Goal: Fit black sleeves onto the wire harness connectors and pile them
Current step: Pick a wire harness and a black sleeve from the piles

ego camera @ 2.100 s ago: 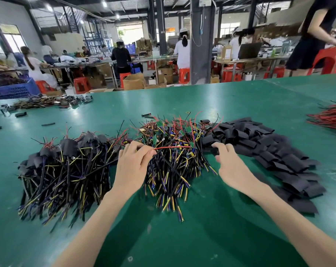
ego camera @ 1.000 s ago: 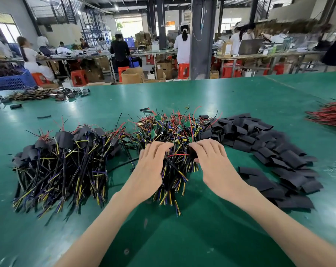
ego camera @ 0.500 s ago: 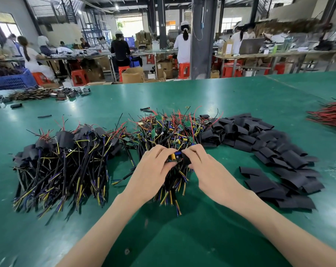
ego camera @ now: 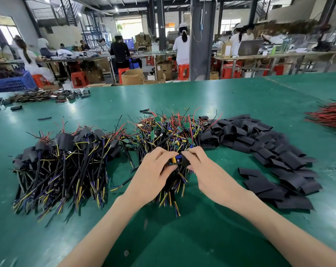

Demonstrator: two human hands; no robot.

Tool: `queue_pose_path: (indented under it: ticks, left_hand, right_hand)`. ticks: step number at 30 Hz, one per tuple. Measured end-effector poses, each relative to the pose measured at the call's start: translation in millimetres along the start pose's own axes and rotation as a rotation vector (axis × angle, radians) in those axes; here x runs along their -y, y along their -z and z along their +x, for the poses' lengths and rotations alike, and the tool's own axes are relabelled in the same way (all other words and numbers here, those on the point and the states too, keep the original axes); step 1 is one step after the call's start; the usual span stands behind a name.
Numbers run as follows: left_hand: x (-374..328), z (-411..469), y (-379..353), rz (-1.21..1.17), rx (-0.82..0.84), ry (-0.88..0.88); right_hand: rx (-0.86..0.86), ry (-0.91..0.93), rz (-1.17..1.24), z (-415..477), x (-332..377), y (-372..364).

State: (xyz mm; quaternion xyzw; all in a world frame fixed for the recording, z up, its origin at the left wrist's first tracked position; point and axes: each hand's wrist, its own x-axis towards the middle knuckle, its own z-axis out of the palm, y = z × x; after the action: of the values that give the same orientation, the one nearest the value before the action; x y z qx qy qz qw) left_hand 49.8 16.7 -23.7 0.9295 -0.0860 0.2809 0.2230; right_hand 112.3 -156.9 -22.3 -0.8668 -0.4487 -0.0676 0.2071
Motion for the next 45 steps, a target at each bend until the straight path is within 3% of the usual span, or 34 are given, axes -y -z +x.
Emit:
queue_pose_path:
  ticks: [10, 19, 25, 30, 36, 45]
  left_hand:
    - [-1.0, 1.4, 1.4, -0.051, 0.013, 0.018]
    - [-2.0, 0.1, 1.1, -0.234, -0.013, 0.091]
    - [-3.1, -0.4, -4.8, -0.291, -0.039, 0.092]
    - [-0.6, 0.4, 0.5, -0.345, -0.017, 0.082]
    - [1.2, 3.7, 3.1, -0.344, -0.014, 0.201]
    - [2.2, -0.4, -8.7, -0.358, -0.031, 0.149]
  right_hand:
    - [-0.048, 0.055, 0.035, 2.8, -5.8, -4.5]
    - [-0.004, 0.158, -0.158, 2.3, -5.0, 2.8]
    - [-0.05, 0.193, -0.116, 3.4, -8.0, -2.5]
    - [-0.076, 0.106, -0.008, 5.8, -11.4, -2.5]
    - [-0.085, 0.023, 0.126, 6.8, -11.8, 0.1]
    - [0.018, -0.024, 0.015, 6.6, -14.8, -2.6]
